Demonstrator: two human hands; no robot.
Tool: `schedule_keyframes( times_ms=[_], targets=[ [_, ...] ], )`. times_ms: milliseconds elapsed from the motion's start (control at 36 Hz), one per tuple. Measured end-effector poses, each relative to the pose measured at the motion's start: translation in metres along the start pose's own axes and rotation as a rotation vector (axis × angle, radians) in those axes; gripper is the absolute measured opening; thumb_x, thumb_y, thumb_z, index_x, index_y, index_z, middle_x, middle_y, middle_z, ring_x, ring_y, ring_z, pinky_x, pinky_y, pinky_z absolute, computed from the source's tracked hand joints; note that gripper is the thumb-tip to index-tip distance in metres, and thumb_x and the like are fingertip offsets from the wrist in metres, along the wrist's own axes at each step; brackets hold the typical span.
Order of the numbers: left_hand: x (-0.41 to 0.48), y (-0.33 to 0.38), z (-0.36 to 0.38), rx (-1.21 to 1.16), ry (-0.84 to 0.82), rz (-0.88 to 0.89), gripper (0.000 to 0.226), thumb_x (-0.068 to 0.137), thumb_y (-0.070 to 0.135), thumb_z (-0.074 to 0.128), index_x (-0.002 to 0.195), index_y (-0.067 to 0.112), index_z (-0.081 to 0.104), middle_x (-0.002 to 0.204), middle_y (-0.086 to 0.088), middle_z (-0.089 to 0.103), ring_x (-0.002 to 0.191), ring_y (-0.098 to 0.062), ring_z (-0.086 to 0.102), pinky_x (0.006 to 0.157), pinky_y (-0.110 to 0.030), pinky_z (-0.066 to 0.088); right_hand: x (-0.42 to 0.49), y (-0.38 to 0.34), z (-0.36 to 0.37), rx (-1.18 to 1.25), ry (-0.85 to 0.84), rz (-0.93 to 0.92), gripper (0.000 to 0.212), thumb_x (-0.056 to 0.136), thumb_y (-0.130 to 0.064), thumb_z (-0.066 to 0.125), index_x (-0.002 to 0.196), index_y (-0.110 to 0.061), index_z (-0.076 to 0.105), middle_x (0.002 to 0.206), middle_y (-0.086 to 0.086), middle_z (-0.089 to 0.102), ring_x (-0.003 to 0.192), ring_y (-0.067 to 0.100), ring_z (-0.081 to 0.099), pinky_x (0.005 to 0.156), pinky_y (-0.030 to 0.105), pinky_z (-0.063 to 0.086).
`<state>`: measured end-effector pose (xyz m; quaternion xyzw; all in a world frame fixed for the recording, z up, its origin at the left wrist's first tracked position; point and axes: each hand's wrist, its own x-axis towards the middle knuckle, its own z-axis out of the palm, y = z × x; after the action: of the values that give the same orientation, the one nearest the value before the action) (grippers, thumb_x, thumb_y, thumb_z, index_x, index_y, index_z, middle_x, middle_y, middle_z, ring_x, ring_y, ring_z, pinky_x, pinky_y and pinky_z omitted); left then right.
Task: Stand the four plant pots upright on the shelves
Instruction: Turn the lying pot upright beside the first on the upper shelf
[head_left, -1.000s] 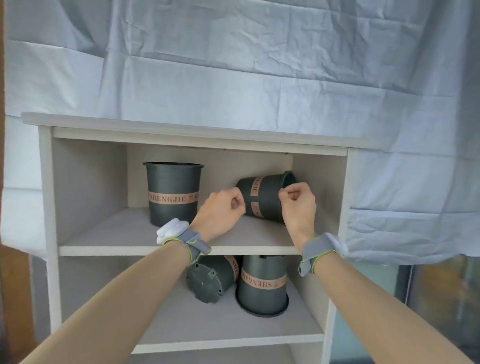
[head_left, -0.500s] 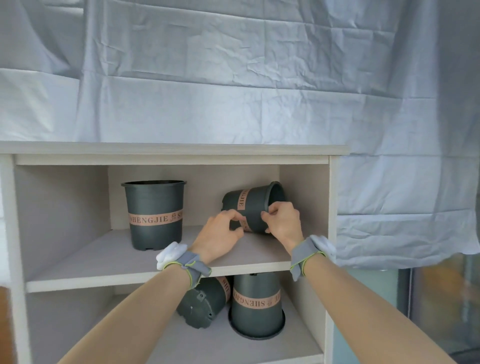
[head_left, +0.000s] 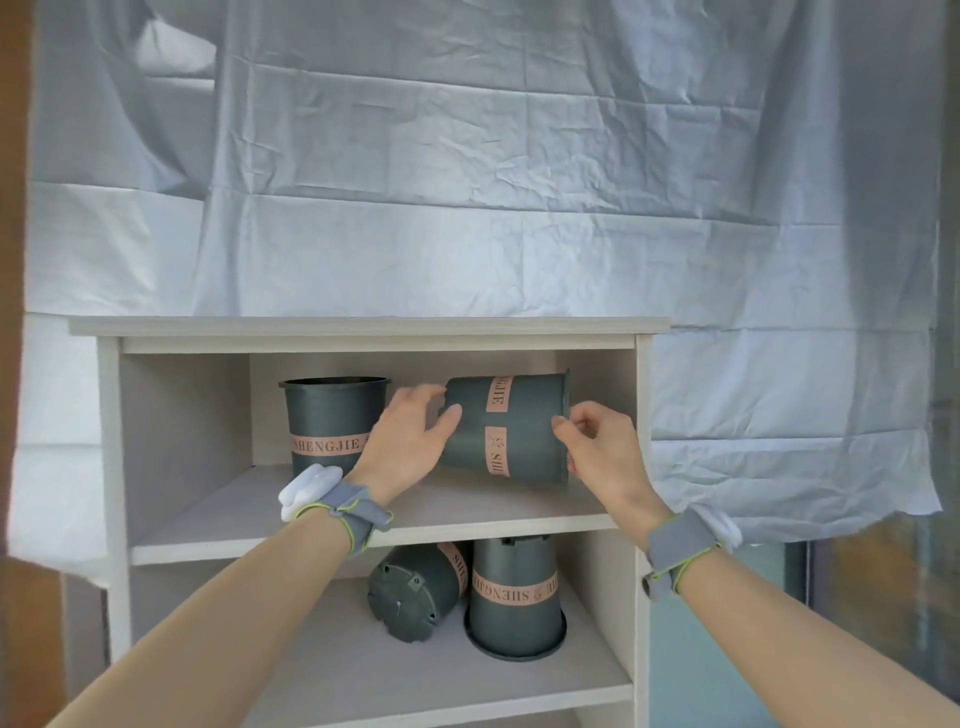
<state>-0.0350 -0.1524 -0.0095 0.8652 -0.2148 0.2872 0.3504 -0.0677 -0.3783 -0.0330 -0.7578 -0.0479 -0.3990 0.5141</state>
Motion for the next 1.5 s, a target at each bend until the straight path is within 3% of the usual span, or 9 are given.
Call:
schedule_keyframes(
  times_ms=[222,417,556,750,944,1028,1194,1333,1500],
  targets=[
    [-0.015,0.007,-0.023,-0.161,0.033,-0.115,0.046,0.101,0.047,0.044,0.135,0.017,0.056,0.132,-0.003,0.063,0.126,-0.022,0.054,0.097,-0.026,0.037,-0.01,-0.009,-0.032,0.22,-0.038,-0.01,0.04,0.095,-0.013,0.065,0.062,-0.015,0.041,0.051,-0.008,0.032,0.054,0.017,0.029,0.055,0.029,0.025],
    [-0.036,0.017,-0.036,-0.584,-0.206,-0.418,0.06,0.092,0.073,0.032,0.126,0.029,0.054,0.107,-0.005,0.073,0.088,-0.033,0.076,0.082,-0.043,0.061,-0.02,-0.021,-0.038,0.257,-0.029,-0.045,0.035,0.098,-0.013,0.062,0.078,0.012,0.046,0.066,0.005,0.037,0.061,0.016,0.032,0.06,0.029,0.026],
    [-0.044,0.016,-0.038,-0.644,-0.218,-0.456,0.078,0.089,0.078,0.03,0.136,0.021,0.053,0.119,-0.013,0.069,0.096,-0.038,0.072,0.085,-0.045,0.06,-0.028,-0.024,-0.037,0.194,-0.023,-0.046,0.028,0.099,-0.009,0.058,0.073,-0.001,0.053,0.067,0.004,0.043,0.063,0.014,0.036,0.059,0.025,0.03],
    [-0.055,0.009,-0.039,-0.69,-0.263,-0.491,0.082,0.083,0.082,0.036,0.141,0.025,0.047,0.122,-0.018,0.063,0.097,-0.039,0.071,0.093,-0.05,0.057,-0.032,-0.027,-0.042,0.235,-0.017,-0.019,0.029,0.101,-0.009,0.054,0.083,0.013,0.049,0.073,0.009,0.041,0.071,0.02,0.036,0.064,0.032,0.029],
    [-0.069,0.018,-0.04,-0.75,-0.429,-0.38,0.067,0.085,0.08,0.039,0.137,0.04,0.046,0.133,-0.012,0.062,0.094,-0.039,0.075,0.101,-0.05,0.05,-0.031,-0.034,-0.043,0.262,-0.032,-0.002,0.022,0.102,-0.008,0.053,0.095,0.011,0.059,0.079,0.012,0.047,0.072,0.022,0.042,0.057,0.023,0.042],
    [-0.071,0.022,-0.039,-0.723,-0.441,-0.333,0.05,0.087,0.073,0.047,0.124,0.041,0.055,0.131,-0.006,0.064,0.1,-0.036,0.073,0.096,-0.046,0.051,-0.029,-0.035,-0.039,0.334,-0.006,-0.004,0.017,0.102,-0.009,0.053,0.092,-0.006,0.067,0.082,0.011,0.057,0.077,0.021,0.05,0.064,0.026,0.047],
    [-0.074,0.027,-0.026,-0.58,-0.42,-0.201,0.071,0.072,0.075,0.066,0.121,0.024,0.059,0.106,-0.002,0.071,0.076,-0.017,0.072,0.075,-0.036,0.05,-0.03,-0.031,-0.021,0.578,0.001,0.074,0.014,0.1,-0.015,0.06,0.111,-0.012,0.069,0.107,0.015,0.068,0.092,0.024,0.06,0.068,0.027,0.052],
    [-0.079,0.027,-0.009,-0.606,-0.287,-0.171,0.077,0.074,0.054,0.08,0.134,0.025,0.041,0.121,0.003,0.068,0.106,-0.012,0.069,0.078,-0.027,0.056,-0.032,-0.026,-0.008,0.62,0.089,0.136,0.012,0.097,-0.024,0.065,0.108,-0.019,0.064,0.099,0.008,0.07,0.09,0.021,0.067,0.08,0.037,0.053],
    [-0.07,0.022,-0.001,-0.588,-0.135,-0.097,0.081,0.074,0.048,0.081,0.142,0.026,0.043,0.127,0.012,0.063,0.119,-0.006,0.058,0.102,-0.041,0.051,-0.044,-0.021,-0.004,0.437,0.03,0.02,0.023,0.096,-0.04,0.063,0.116,-0.027,0.064,0.111,-0.002,0.069,0.099,0.012,0.063,0.088,0.034,0.051]
  ],
)
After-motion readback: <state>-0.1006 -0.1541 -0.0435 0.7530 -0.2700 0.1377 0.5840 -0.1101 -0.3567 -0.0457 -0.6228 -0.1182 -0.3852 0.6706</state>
